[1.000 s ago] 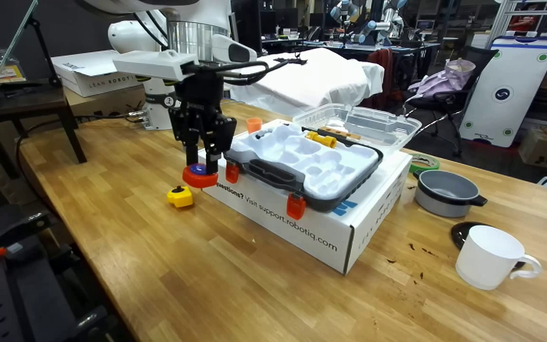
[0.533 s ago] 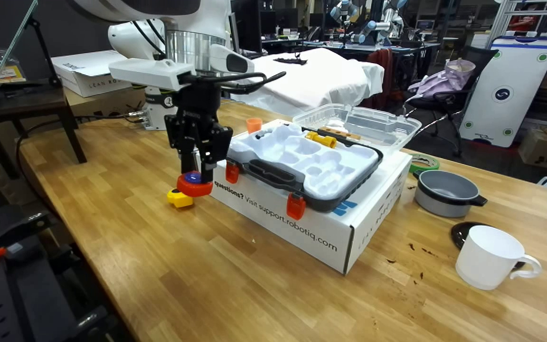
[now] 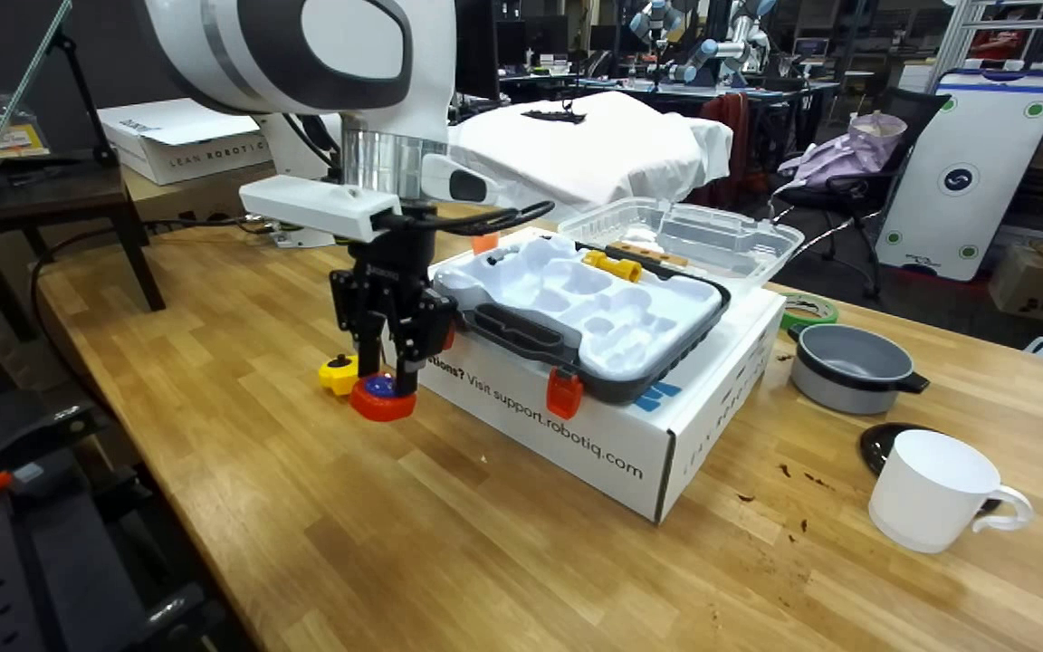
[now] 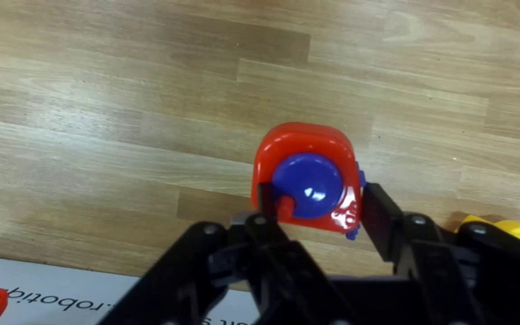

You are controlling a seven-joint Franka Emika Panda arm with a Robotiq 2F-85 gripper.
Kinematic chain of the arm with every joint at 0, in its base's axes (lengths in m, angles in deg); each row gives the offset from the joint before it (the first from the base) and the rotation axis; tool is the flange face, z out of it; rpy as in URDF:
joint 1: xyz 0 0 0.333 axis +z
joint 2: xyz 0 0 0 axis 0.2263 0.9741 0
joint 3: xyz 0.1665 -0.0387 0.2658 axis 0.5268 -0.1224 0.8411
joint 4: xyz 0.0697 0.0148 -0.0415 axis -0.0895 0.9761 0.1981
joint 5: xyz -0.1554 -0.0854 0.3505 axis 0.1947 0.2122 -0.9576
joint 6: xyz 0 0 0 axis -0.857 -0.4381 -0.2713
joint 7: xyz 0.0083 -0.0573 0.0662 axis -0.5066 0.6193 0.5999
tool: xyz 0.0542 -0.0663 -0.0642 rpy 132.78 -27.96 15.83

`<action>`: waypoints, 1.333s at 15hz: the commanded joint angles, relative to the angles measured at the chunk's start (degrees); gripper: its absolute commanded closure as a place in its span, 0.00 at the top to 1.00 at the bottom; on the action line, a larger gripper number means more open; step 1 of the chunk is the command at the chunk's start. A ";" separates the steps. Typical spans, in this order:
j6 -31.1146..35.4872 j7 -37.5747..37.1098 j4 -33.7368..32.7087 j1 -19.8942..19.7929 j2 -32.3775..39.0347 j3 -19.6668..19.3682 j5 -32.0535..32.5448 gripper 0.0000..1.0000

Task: Take the measuring tape toy out of the toolbox and put it on the table

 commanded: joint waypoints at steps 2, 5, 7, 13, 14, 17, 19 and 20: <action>-0.17 -0.06 -0.85 -0.12 1.45 0.12 0.14 0.51; -0.17 -0.06 -1.24 -0.11 1.70 0.12 0.14 0.51; -0.17 -0.06 -1.25 -0.11 1.70 0.12 0.14 0.51; -0.75 0.37 -4.15 -0.99 4.56 -0.02 -0.63 0.26; -0.84 0.77 -4.67 -1.44 5.28 0.39 -1.38 0.26; -0.80 0.90 -5.52 -1.71 7.44 1.04 -2.60 0.26; -0.60 1.17 -5.47 -1.77 8.38 1.71 -3.24 0.26; -0.55 1.24 -5.45 -1.76 8.74 2.03 -3.50 0.26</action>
